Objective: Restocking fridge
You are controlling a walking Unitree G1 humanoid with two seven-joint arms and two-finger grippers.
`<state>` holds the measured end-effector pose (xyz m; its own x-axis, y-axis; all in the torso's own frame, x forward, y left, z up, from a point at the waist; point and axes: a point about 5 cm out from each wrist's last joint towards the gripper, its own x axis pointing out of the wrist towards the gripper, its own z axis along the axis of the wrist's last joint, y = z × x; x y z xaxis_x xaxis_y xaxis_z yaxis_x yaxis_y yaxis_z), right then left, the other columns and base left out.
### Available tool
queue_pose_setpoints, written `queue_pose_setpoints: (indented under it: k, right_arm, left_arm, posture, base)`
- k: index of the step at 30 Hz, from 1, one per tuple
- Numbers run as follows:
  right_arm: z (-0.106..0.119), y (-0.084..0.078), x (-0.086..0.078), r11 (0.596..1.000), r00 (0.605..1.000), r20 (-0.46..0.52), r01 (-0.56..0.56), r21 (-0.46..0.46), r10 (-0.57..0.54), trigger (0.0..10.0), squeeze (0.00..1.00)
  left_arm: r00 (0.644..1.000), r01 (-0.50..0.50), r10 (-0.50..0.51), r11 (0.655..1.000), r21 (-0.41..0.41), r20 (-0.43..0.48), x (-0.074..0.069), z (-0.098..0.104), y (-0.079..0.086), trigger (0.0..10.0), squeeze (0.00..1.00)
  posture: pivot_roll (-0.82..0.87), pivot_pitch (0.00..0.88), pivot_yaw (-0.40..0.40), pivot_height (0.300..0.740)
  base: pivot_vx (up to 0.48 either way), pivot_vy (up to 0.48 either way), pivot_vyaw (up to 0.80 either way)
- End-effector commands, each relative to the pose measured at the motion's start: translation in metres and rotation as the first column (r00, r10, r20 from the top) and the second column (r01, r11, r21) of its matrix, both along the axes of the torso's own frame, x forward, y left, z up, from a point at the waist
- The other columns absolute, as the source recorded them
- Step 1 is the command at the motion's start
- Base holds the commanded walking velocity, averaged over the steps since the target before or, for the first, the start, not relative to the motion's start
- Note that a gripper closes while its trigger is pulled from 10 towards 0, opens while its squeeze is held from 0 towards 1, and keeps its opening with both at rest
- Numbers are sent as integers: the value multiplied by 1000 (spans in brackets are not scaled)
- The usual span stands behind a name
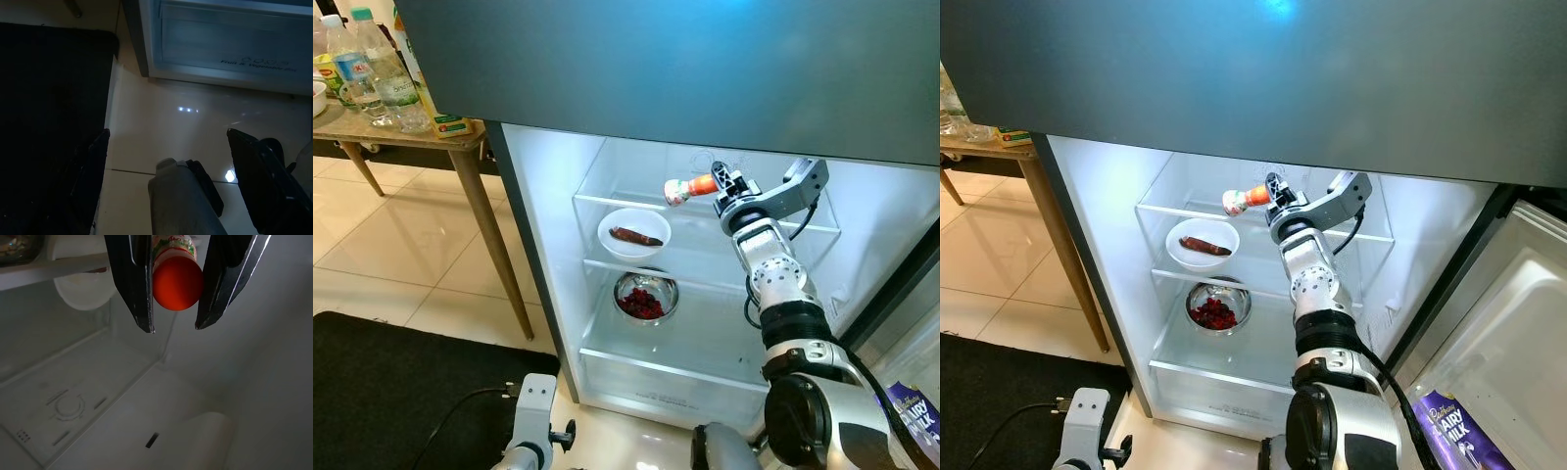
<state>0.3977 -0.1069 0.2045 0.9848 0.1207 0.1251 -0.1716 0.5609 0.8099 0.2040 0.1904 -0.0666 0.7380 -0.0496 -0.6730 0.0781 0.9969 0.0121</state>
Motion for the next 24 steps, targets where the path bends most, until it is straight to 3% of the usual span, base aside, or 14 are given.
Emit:
queue_pose_setpoints:
  k: [1, 13, 24]
  right_arm:
    - [8, 33, -2, 998, 998, 22, -62, 5, 62, 10000, 0]
    - [-6, 32, 8, 981, 999, -38, -18, -194, 10, 10000, 0]
    - [-7, 33, 10, 960, 1000, -21, -10, -279, 5, 10000, 0]
  left_arm:
    - [1000, 12, -12, 1000, -10, -12, -3, -3, -6, 10000, 0]
    - [1000, 17, -18, 1000, -10, -12, -4, -3, -7, 10000, 0]
    - [1000, 22, -22, 1000, -5, -17, -6, -4, -6, 10000, 0]
  posture:
    - [-87, 0, -12, 605]
    - [-72, 0, -19, 605]
    - [-65, 0, -22, 605]
  base:
    - [0, 0, 0]
    - [0, 0, 0]
    - [0, 0, 0]
